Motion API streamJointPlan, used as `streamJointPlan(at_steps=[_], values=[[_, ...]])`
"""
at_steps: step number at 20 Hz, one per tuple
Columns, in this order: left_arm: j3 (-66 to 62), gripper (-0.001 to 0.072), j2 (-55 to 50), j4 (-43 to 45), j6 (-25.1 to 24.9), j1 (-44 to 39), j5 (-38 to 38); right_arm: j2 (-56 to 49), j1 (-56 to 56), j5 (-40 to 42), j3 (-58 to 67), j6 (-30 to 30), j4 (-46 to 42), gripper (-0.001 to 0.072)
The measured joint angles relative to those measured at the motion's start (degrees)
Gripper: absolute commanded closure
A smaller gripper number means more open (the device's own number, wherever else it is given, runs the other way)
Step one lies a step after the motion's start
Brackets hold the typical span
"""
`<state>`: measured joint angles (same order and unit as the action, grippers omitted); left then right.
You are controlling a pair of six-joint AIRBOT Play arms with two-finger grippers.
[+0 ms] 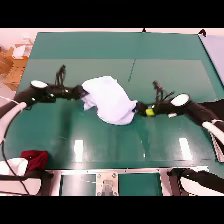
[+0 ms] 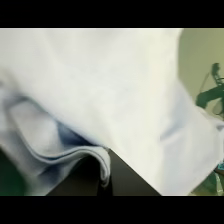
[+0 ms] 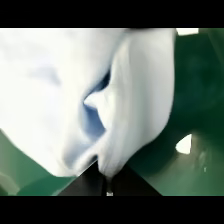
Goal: Fold the shirts.
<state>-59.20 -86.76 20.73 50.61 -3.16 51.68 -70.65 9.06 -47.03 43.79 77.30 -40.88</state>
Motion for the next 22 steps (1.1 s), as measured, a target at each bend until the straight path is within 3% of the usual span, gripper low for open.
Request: streamJointPlan(at_steps=[5, 12, 16, 22], values=[[-14.38, 0.0684, 13.62, 0.70, 3.76, 4.00, 9.55, 11.72, -9.90, -7.08, 20.06, -0.46, 0.26, 0.0699], [-41.20, 0.0684, 28.55, 2.54, 9.51, 5.90, 11.28, 24.02, -22.16, -9.79, 46.38, 0.52, 0.55, 0.0698], [-52.89, 0.0684, 30.58, 3.19, 12.66, 6.05, 10.73, 28.26, -23.93, -10.12, 51.58, 0.74, 0.50, 0.0698], [-55.17, 0.0684, 31.12, 13.49, 17.22, 6.05, 11.15, 30.10, -24.48, -12.02, 51.34, 1.60, 0.46, 0.0698]])
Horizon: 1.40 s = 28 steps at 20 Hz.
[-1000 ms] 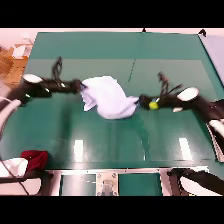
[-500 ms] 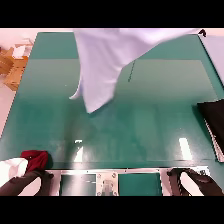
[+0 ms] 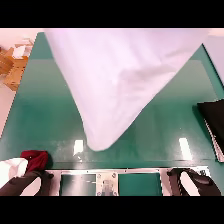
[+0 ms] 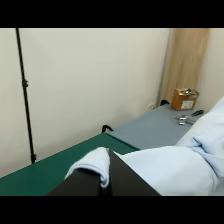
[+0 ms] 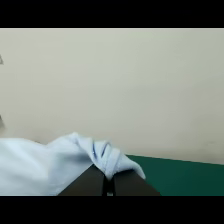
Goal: Fold the shirts.
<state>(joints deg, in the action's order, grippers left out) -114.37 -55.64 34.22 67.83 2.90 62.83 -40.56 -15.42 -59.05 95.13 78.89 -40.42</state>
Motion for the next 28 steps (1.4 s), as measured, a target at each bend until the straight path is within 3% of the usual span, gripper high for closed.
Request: streamJointPlan(at_steps=[5, 9, 15, 21, 22, 24, 28], values=[[8.68, 0.0683, -2.21, 5.66, 0.92, 0.00, -2.27, -0.61, 0.04, 0.09, -13.97, 0.17, 0.00, 0.0698], [17.77, 0.0683, -8.90, 3.43, 0.39, -2.14, 2.62, -1.16, 0.15, 2.93, -32.39, 0.20, -0.24, 0.0698], [42.29, 0.0683, -17.03, 1.73, -3.28, -13.90, 7.76, -3.41, 0.04, 11.91, -62.58, -0.74, -0.26, 0.0698], [63.01, 0.0682, -19.26, -2.67, -4.46, -26.73, 5.73, -11.69, -1.97, 17.53, -69.51, -3.45, -0.35, 0.0697], [64.39, 0.0682, -19.32, -3.34, -4.59, -28.28, 4.48, -12.68, -2.12, 17.81, -68.98, -4.04, -0.46, 0.0652], [66.25, 0.0682, -19.45, -4.63, -4.74, -30.27, 2.32, -13.90, -2.38, 17.79, -66.97, -5.25, -0.57, 0.0274], [67.73, 0.0682, -19.56, -5.86, -4.85, -31.91, -0.22, -14.78, -4.42, 8.70, -59.39, -6.38, -2.97, 0.0243]])
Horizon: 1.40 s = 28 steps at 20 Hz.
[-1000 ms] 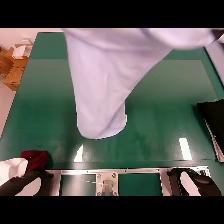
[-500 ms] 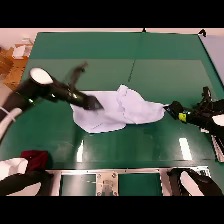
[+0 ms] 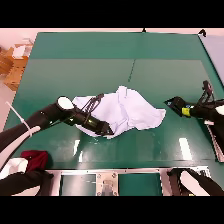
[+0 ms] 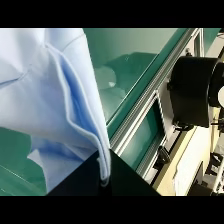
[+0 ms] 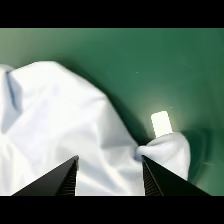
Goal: Fold the shirts.
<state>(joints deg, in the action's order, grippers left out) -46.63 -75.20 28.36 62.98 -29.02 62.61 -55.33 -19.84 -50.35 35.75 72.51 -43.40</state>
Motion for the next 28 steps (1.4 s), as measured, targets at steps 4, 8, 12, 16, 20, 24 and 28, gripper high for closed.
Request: streamJointPlan(at_steps=[4, 8, 12, 16, 20, 24, 28], values=[[0.42, 0.0682, -0.02, 0.07, -0.07, -0.52, -2.32, 0.44, 1.62, -11.02, 2.91, 1.51, -2.43, 0.0149], [0.52, 0.0682, -0.04, 1.49, -0.07, -0.59, -5.46, -3.02, 14.43, -6.75, 1.97, 1.64, -3.72, 0.0150], [0.55, 0.0682, -0.04, 2.99, -0.07, -0.61, -6.80, -13.09, 26.71, -2.69, 7.45, 3.69, -8.83, 0.0156], [0.55, 0.0682, -0.04, 4.13, -0.07, -0.61, -7.26, -21.49, 34.51, -4.85, 14.08, 9.49, -19.56, 0.0676], [0.55, 0.0682, -0.04, 4.48, -0.04, -0.61, -7.45, -22.84, 36.87, -9.16, 20.83, 12.44, -25.42, 0.0700], [0.55, 0.0682, -0.04, 5.60, -0.02, -0.61, -7.32, -18.47, 29.86, -12.52, 32.24, 13.92, -27.17, 0.0700], [0.55, 0.0682, -0.04, 7.26, 0.09, -0.61, -6.88, -16.90, 10.88, -14.25, 39.67, 16.92, -27.32, 0.0700]])
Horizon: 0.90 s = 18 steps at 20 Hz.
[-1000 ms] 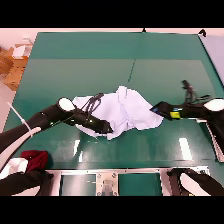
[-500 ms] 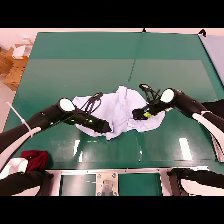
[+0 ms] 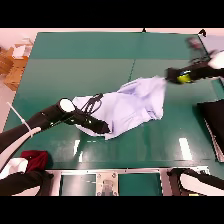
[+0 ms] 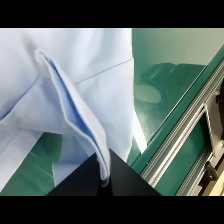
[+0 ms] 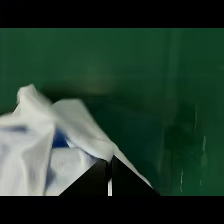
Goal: Fold the shirts.
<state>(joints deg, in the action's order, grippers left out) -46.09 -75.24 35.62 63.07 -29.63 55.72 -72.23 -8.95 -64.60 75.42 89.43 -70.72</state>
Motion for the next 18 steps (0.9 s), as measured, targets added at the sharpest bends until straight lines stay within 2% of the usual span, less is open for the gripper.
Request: streamJointPlan(at_steps=[3, 6, 7, 8, 9, 13, 17, 18], values=[[0.00, 0.0682, 0.00, 0.55, 0.07, 0.00, -0.22, -1.95, -14.34, -0.33, -1.70, 0.20, 4.11, 0.0699], [0.00, 0.0682, 0.00, 0.68, 0.68, 0.00, -0.76, -5.97, -22.47, 0.15, -5.01, -2.56, 8.68, 0.0693], [0.00, 0.0682, 0.00, 0.61, 0.72, -0.02, -0.96, -7.30, -24.09, 0.31, -5.70, -3.87, 9.94, 0.0557], [0.00, 0.0682, 0.00, 0.22, 0.92, 0.00, -1.11, -8.28, -25.03, 0.46, -6.14, -5.01, 11.08, 0.0360], [0.00, 0.0682, 0.00, -0.50, 0.92, 0.00, -1.18, -8.96, -25.70, 0.39, -6.27, -6.03, 12.28, 0.0274], [0.00, 0.0682, 0.00, -3.37, 1.01, 0.00, -1.40, -9.40, -27.52, -2.14, -3.15, -7.45, 15.10, 0.0285], [0.00, 0.0679, 0.00, -5.97, 0.81, 0.00, -0.37, -3.96, -28.17, -7.61, -2.47, -6.05, 15.91, 0.0283], [0.00, 0.0487, 0.00, -6.67, 0.31, 0.00, -0.22, -1.64, -27.74, -8.92, -4.31, -5.70, 15.82, 0.0283]])
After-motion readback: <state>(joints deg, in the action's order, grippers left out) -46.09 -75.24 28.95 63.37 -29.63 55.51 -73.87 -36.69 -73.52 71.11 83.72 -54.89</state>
